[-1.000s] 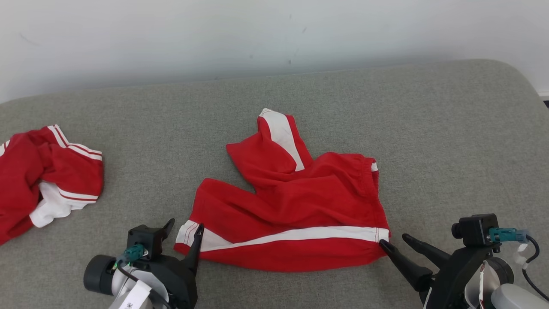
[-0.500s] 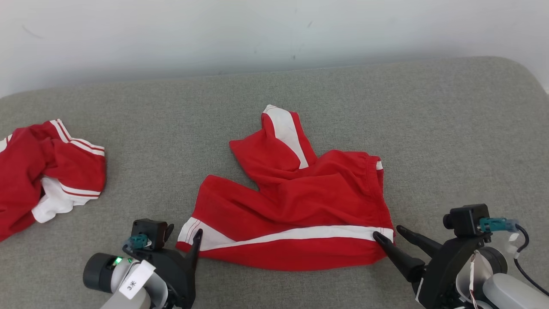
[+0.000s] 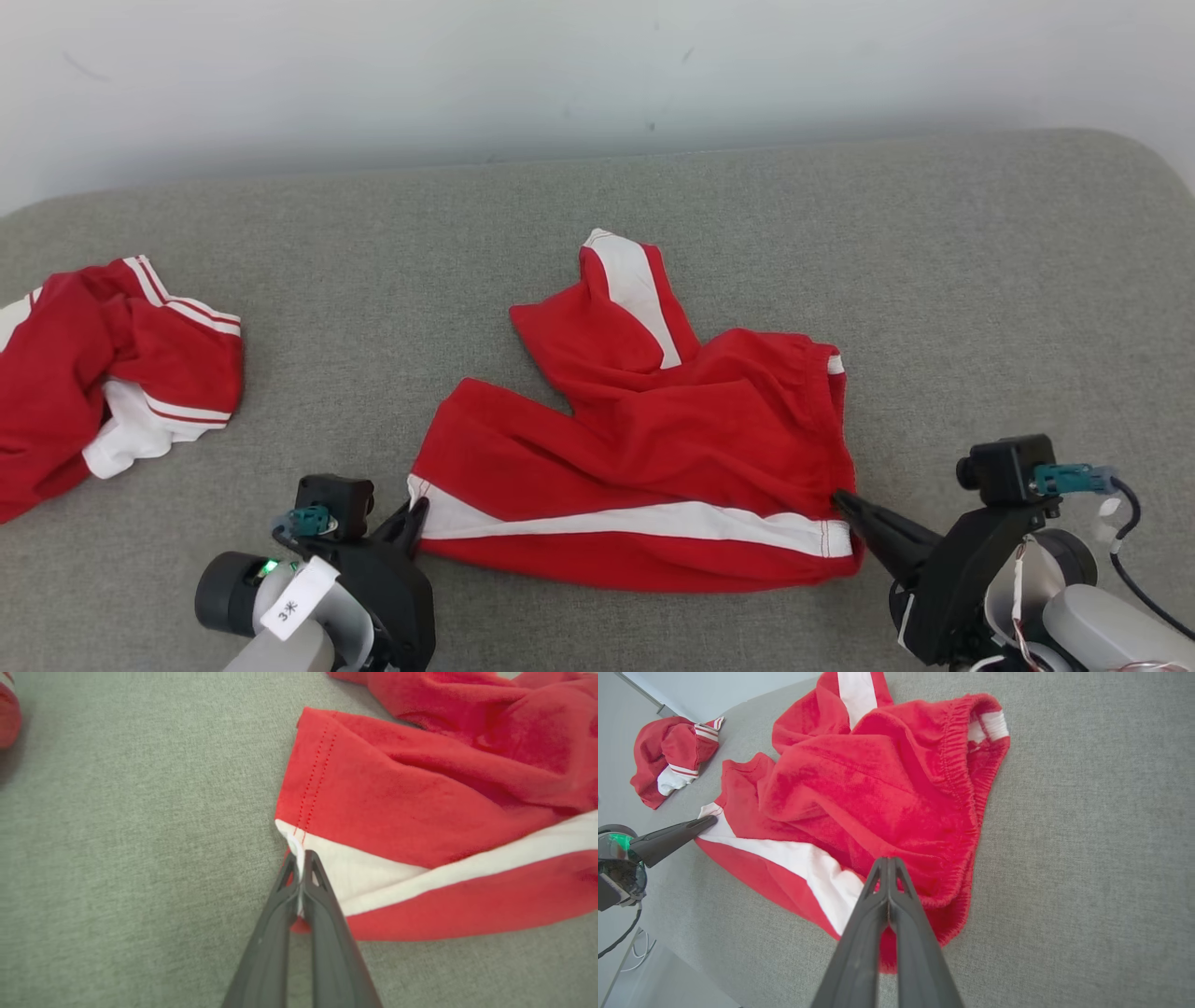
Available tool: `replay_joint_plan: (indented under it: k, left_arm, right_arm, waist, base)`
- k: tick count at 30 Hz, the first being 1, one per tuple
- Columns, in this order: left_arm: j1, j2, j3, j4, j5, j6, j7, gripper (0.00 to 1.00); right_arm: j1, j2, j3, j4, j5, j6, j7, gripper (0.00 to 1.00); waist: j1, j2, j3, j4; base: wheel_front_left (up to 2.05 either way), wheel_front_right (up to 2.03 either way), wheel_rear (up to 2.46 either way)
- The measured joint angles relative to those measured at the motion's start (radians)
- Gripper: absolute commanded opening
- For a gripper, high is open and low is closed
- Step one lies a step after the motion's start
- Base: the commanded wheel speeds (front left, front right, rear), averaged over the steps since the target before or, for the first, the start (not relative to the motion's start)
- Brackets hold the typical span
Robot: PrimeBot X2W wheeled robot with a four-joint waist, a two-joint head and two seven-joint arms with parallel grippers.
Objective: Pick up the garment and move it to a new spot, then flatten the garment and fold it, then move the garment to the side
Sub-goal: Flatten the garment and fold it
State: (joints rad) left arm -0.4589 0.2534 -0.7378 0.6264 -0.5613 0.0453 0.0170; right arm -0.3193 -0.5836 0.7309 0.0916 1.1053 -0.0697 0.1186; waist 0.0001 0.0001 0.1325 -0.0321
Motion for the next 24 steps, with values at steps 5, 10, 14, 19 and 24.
replay_joint_plan:
  k: [5,10,14,19,24]
  left_arm:
    - [0.002,0.007,0.013,-0.058,0.005,0.009,-0.026,0.0]
    - [0.005,0.006,0.019,-0.132,-0.002,0.016,-0.044,0.0]
    - [0.009,0.017,0.02,-0.162,-0.001,0.018,-0.044,0.0]
    - [0.026,0.031,0.021,-0.166,0.0,0.028,-0.044,0.48]
    - [0.026,0.035,0.036,-0.182,0.019,0.044,-0.059,1.0]
  right_arm:
    - [-0.002,-0.001,-0.039,-0.01,0.001,0.009,-0.04,0.0]
    - [-0.002,-0.022,-0.057,-0.034,0.002,0.014,-0.057,0.0]
    - [0.0,-0.033,-0.046,-0.052,0.008,0.016,-0.034,0.0]
    - [0.003,-0.048,-0.039,-0.053,0.014,0.016,-0.009,0.35]
    - [0.009,-0.049,-0.05,-0.063,0.061,0.023,-0.003,1.0]
  waist:
    - [0.0,0.0,-0.007,0.005]
    - [-0.0003,0.0,-0.004,0.014]
    - [-0.0002,0.0,0.014,0.021]
    - [-0.0001,0.0,0.041,0.027]
    - [-0.0001,0.0,0.036,0.024]
  base:
    - [0.0,0.0,0.0]
    - [0.0,0.0,0.0]
    - [0.0,0.0,0.0]
    - [0.0,0.0,0.0]
    - [0.0,0.0,0.0]
